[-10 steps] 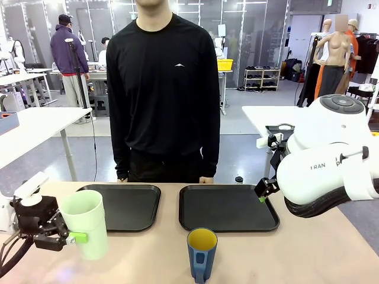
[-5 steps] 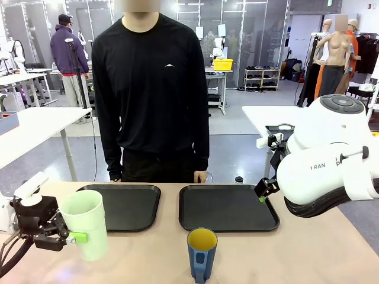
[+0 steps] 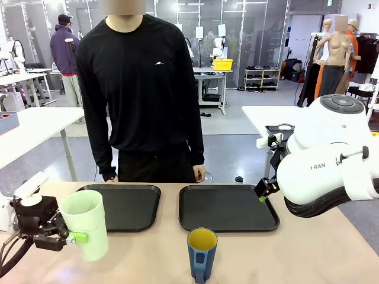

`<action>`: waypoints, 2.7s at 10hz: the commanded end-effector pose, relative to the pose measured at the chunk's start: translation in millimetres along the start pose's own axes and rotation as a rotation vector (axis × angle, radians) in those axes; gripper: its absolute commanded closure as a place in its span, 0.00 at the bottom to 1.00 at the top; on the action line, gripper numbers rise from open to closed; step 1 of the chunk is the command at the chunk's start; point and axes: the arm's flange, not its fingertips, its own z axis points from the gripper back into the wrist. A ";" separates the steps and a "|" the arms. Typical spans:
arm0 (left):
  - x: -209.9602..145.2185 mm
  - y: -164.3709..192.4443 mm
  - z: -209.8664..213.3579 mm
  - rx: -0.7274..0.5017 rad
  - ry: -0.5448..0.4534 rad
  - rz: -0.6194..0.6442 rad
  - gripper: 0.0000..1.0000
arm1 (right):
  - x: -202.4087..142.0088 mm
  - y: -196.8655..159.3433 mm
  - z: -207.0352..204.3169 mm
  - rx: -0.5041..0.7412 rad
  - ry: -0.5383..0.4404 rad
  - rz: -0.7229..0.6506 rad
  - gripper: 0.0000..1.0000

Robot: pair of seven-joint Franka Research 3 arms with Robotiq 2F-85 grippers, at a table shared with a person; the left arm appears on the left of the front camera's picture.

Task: Sort and store the cups by type.
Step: Place the picked Reusable plastic cup into the Flat Tray indicated by the person.

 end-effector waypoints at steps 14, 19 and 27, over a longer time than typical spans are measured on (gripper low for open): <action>-0.2 0.3 -1.2 0.000 0.005 -0.013 0.78 | -0.2 -0.6 -0.5 0.003 0.001 -0.003 0.00; -0.2 0.3 -1.2 0.000 0.005 -0.013 0.78 | -0.2 -0.6 -0.5 0.003 0.001 -0.003 0.00; -0.2 0.3 -1.2 0.000 0.005 -0.013 0.78 | -0.2 -0.6 -0.5 0.003 0.001 -0.003 0.00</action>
